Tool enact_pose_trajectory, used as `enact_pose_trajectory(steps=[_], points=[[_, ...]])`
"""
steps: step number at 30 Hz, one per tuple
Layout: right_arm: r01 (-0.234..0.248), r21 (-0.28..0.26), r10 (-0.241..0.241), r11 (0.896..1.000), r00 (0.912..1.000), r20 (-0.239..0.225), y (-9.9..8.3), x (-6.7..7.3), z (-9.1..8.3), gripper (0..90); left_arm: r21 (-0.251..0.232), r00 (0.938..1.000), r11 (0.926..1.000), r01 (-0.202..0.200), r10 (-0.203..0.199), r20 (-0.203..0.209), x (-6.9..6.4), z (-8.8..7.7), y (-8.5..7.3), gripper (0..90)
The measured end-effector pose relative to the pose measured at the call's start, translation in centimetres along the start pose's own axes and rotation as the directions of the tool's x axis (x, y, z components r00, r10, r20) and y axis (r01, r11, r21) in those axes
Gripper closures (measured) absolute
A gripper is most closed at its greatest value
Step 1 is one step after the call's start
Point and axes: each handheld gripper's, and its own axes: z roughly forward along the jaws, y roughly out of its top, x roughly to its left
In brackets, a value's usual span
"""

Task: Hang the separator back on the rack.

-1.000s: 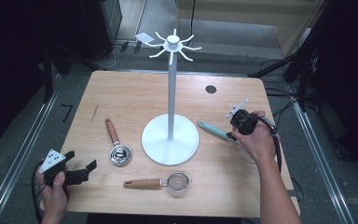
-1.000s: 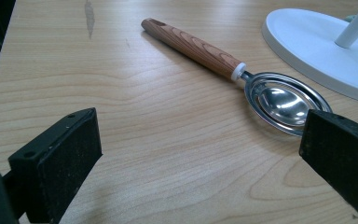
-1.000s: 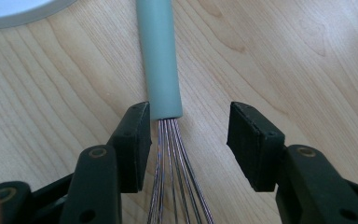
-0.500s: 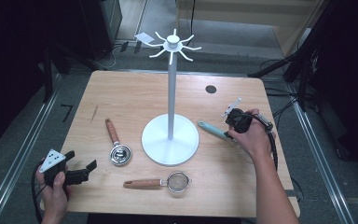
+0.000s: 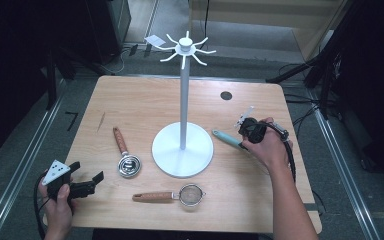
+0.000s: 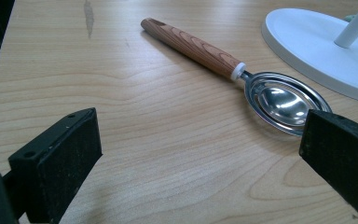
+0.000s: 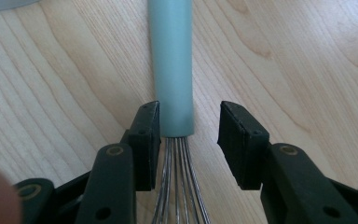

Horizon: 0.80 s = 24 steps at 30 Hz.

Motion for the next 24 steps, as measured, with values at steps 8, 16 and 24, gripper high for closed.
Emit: enact_pose_trajectory(steps=[8, 16, 24], points=[[0.026, 0.061, -0.024, 0.998, 0.9992, -0.034, 1.1, 0.7, 1.3, 68.5, 0.001, 1.0000, 1.0000, 0.000, 0.000, 0.001, 0.1, 0.0, 0.0, 0.0], [0.025, 0.099, -0.020, 0.995, 0.9986, -0.050, 1.6, 0.7, 2.0, 68.7, 0.003, 1.0000, 1.0000, 0.003, -0.003, 0.000, 0.1, 0.1, 0.0, 0.0], [0.043, 0.107, -0.038, 0.993, 0.9982, -0.046, 2.2, 1.3, 2.5, 69.0, 0.010, 1.0000, 1.0000, 0.001, -0.001, -0.010, 0.0, 0.1, 0.0, 0.0]])
